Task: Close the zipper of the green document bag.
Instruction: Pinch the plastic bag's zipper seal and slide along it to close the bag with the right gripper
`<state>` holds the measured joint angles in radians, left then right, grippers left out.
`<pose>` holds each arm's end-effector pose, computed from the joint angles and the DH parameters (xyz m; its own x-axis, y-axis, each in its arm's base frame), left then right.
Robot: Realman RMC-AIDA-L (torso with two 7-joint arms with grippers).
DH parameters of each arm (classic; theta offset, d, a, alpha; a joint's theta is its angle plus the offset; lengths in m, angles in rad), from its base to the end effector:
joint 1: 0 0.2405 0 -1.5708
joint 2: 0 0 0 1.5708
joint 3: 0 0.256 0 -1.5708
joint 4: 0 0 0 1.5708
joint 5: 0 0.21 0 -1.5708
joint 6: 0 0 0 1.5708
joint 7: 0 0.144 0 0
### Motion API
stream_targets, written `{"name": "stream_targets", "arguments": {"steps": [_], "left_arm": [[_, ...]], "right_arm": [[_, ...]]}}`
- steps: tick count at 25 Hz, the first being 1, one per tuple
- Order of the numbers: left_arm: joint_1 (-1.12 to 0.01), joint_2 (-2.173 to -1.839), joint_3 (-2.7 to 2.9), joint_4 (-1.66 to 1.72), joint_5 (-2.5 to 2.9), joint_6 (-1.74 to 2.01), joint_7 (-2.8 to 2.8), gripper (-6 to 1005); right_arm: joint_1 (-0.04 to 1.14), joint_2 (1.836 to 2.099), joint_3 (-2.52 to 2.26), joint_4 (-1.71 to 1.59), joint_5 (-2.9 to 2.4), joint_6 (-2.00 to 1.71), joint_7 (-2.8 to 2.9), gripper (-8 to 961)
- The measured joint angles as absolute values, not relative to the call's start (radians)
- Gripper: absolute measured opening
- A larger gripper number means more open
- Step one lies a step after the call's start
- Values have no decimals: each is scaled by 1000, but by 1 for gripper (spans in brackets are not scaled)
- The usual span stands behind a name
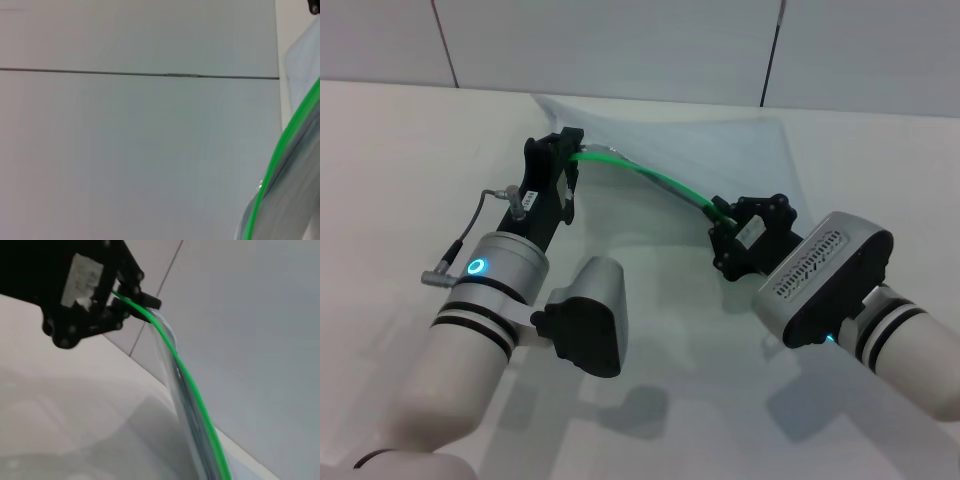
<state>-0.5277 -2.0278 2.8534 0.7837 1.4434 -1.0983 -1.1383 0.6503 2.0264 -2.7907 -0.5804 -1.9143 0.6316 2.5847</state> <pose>-0.2180 0.3284 -0.0886 0.7407 -0.2115 -0.6377 -0.6568 -0.0280 -0.7536 0.2219 0.3509 -0.1316 0.9739 0.0453 -0.2225 -0.1486 -0.6136 -0.7755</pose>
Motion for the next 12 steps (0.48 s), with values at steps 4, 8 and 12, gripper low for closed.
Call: {"name": "stream_targets", "arguments": {"steps": [4, 8, 12], "left_arm": [[-528, -2028, 2854, 784, 1443, -1098, -1138, 53], [-528, -2028, 2855, 784, 1443, -1098, -1138, 53], [-528, -2028, 2856, 784, 1443, -1099, -1138, 53]], "right_arm": [[650, 2026, -2790, -570, -1905, 629, 2585, 94], [650, 2026, -2790, -559, -1902, 626, 2585, 98], [650, 2026, -2790, -543, -1886, 625, 2585, 102]]}}
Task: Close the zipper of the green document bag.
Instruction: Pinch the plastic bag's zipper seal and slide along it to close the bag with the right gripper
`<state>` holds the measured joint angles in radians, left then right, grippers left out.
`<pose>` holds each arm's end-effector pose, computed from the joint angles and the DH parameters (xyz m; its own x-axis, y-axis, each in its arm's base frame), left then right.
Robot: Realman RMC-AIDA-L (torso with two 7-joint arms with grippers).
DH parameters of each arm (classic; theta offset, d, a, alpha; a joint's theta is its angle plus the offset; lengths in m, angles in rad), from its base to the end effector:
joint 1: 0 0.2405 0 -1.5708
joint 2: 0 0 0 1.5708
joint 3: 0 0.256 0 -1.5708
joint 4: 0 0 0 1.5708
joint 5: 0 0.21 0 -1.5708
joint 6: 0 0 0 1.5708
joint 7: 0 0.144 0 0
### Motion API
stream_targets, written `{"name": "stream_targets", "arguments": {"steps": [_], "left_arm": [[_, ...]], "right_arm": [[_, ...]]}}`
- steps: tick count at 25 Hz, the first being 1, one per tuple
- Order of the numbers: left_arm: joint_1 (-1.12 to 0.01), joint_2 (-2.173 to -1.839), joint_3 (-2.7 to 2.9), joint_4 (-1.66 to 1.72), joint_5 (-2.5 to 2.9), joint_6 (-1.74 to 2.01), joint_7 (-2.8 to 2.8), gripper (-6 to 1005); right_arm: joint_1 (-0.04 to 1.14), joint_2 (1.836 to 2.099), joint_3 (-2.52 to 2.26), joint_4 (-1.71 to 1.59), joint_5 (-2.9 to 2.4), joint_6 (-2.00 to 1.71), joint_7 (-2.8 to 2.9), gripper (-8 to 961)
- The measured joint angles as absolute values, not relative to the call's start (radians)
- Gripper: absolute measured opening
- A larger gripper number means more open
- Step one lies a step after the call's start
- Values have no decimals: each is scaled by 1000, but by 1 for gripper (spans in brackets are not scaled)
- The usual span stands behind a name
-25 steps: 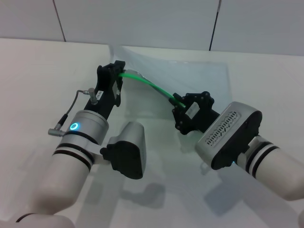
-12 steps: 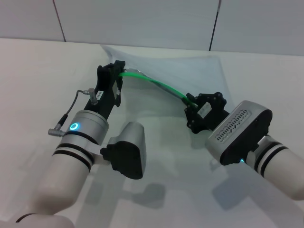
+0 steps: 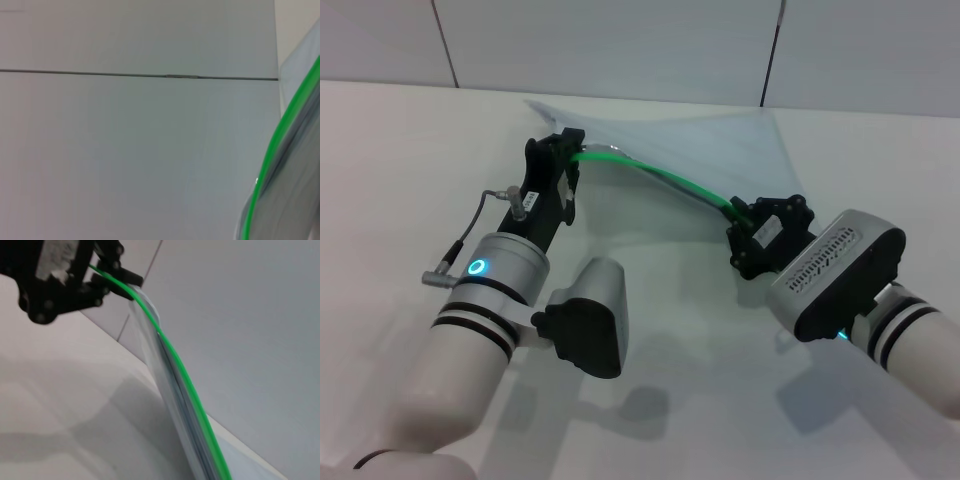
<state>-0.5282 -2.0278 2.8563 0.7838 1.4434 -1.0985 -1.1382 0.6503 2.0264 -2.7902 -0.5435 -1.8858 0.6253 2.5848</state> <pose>-0.2178 0.3280 -0.0891 0.7395 -0.2142 -0.6382 -0.6578 -0.0284 -0.7527 0.2345 0.3557 -0.1258 0.9793 0.0123 -0.2019 -0.1558 -0.5906 -0.7918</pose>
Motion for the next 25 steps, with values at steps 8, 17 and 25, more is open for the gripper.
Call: {"name": "stream_targets", "arguments": {"steps": [8, 17, 25], "left_arm": [[-530, -2028, 2856, 784, 1443, -1096, -1138, 53], [-531, -2028, 2856, 784, 1443, -1093, -1138, 53], [-530, -2028, 2856, 784, 1443, -1092, -1134, 53]], "right_arm": [[646, 2026, -2790, -510, -1853, 622, 2584, 111], [640, 2026, -2791, -474, -1834, 611, 2584, 121], [639, 2026, -2790, -449, -1813, 609, 2582, 130]]}}
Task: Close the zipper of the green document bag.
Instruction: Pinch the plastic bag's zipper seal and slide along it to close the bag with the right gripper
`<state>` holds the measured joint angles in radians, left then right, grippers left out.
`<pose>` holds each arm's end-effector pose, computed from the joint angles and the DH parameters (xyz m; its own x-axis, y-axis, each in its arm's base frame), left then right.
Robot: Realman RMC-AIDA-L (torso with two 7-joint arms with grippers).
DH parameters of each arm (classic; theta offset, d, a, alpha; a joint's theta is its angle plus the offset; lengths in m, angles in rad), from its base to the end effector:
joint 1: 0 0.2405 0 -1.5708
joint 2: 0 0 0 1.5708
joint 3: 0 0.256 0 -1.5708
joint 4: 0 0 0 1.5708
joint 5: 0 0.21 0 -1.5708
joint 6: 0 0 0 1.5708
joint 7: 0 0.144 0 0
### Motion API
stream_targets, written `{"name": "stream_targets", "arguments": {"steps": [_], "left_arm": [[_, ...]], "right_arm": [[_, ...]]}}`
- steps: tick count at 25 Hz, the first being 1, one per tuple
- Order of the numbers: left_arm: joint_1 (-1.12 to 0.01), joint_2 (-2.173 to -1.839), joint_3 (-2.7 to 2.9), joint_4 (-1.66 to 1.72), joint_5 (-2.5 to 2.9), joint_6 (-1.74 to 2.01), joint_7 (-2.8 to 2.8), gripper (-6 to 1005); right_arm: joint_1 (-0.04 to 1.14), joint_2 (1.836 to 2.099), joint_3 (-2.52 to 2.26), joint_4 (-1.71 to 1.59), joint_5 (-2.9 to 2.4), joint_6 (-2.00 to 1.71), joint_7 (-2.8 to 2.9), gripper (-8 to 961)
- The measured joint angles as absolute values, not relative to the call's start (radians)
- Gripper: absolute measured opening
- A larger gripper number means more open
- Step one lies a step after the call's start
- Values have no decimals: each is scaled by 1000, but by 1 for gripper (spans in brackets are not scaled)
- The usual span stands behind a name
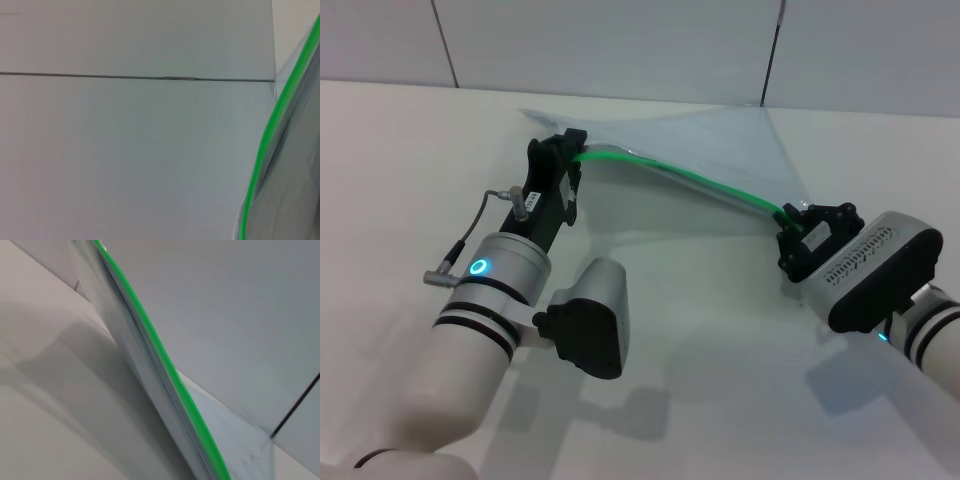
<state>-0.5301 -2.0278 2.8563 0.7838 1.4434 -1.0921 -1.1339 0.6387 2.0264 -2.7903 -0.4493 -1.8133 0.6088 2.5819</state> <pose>-0.2175 0.3283 -0.0899 0.7359 -0.2184 -0.6410 -0.6618 -0.0319 -0.7490 0.2704 0.3630 -0.1089 0.9852 -0.0818 -0.1509 -0.1712 -0.5258 -0.8332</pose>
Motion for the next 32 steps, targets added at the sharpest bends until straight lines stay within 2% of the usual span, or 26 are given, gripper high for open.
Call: {"name": "stream_targets", "arguments": {"steps": [32], "left_arm": [[-530, -2028, 2858, 782, 1443, -1094, -1131, 53]], "right_arm": [[639, 2026, -2790, -398, -1746, 581, 2578, 164]]}}
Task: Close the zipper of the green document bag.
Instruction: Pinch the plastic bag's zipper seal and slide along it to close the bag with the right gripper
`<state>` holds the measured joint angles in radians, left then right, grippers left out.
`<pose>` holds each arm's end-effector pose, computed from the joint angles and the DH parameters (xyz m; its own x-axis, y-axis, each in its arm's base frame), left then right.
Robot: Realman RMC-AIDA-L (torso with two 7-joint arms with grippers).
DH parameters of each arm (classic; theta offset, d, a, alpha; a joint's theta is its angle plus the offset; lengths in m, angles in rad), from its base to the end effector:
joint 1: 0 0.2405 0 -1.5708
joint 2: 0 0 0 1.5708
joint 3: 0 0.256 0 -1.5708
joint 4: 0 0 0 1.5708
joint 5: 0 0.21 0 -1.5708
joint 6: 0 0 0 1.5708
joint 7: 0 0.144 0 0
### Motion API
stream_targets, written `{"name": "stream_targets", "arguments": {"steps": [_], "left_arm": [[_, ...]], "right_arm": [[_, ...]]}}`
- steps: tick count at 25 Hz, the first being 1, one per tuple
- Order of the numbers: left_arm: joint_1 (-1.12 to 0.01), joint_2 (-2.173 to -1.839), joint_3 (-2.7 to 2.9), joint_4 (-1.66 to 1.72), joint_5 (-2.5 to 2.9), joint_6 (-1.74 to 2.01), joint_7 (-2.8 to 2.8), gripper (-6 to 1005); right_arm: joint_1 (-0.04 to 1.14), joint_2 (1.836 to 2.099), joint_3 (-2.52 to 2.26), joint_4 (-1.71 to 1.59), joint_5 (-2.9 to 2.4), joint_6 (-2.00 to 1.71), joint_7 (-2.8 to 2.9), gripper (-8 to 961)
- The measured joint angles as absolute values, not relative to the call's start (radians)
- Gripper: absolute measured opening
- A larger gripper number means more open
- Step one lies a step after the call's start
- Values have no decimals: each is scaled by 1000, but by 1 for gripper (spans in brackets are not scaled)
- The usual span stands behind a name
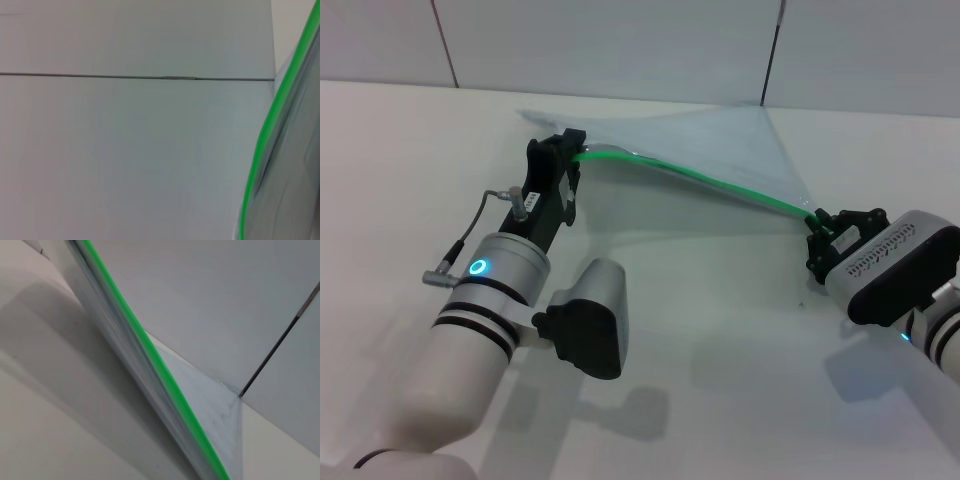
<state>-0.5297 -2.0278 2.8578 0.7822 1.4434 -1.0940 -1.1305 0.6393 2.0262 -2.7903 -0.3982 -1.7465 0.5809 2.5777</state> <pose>-0.2179 0.3282 -0.0898 0.7324 -0.2180 -0.6451 -0.6657 -0.0300 -0.7457 0.2904 0.3673 -0.0984 0.9789 -0.1566 -0.1316 -0.1921 -0.4836 -0.8539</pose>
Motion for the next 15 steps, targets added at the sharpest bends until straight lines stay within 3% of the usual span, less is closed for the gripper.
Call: {"name": "stream_targets", "arguments": {"steps": [15], "left_arm": [[-525, -2027, 2857, 785, 1489, -1128, -1192, 50]], "right_arm": [[639, 2029, -2790, -406, -1746, 590, 2575, 181]]}}
